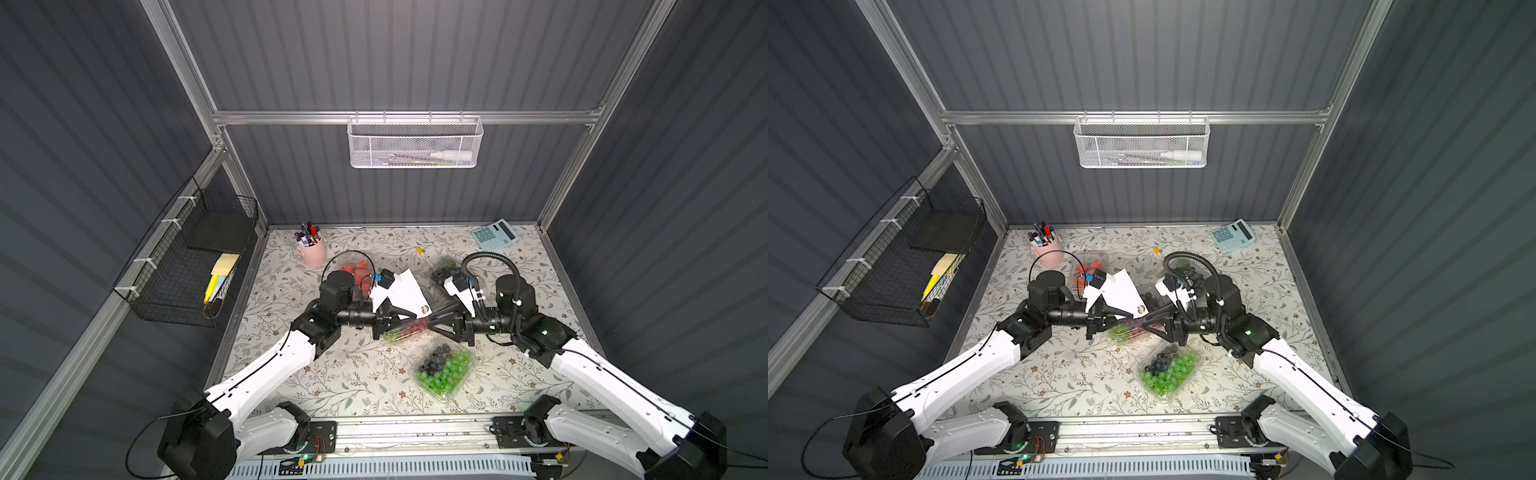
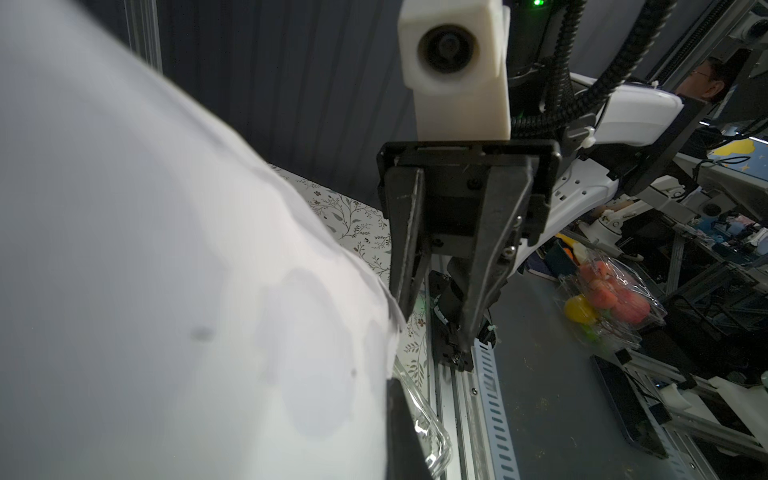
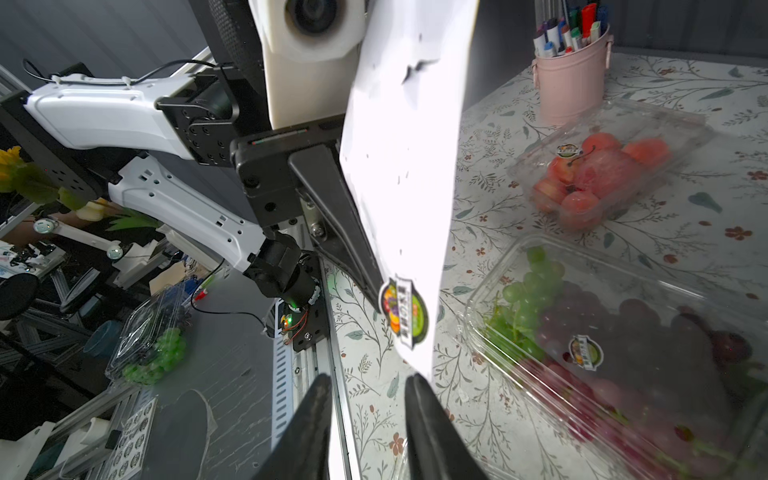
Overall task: Label fruit boxes
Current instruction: Adjust the label sticker.
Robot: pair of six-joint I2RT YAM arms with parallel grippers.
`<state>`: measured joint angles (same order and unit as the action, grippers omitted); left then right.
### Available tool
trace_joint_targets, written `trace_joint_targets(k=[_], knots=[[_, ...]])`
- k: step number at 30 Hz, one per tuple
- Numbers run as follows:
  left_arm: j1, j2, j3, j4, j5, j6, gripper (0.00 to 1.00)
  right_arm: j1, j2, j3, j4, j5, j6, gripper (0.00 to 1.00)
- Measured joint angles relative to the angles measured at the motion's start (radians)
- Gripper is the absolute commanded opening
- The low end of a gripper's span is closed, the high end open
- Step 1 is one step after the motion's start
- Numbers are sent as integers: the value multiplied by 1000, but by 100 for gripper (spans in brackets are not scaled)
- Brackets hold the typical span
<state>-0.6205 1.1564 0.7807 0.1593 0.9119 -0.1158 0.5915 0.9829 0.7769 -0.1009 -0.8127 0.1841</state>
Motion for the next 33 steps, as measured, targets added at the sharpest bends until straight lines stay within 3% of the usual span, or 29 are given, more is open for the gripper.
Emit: trace_joint_targets(k=[6,10,15,26,33], knots=[[-1,0,0,13,28,0,3,-18,4,-10,56,-15,16,33],[-3,0,0,21,45,0,3,-38,5,-26,90,-31,36,50],[-9,0,0,31,66,0,4,-50,17,-31,117,-50,48,55],[-10,-1,0,47,80,4,4,-86,15,-56,202,-147,87,22],[-14,-1,0,47,80,8,4,-96,9,-70,229,-174,108,7]])
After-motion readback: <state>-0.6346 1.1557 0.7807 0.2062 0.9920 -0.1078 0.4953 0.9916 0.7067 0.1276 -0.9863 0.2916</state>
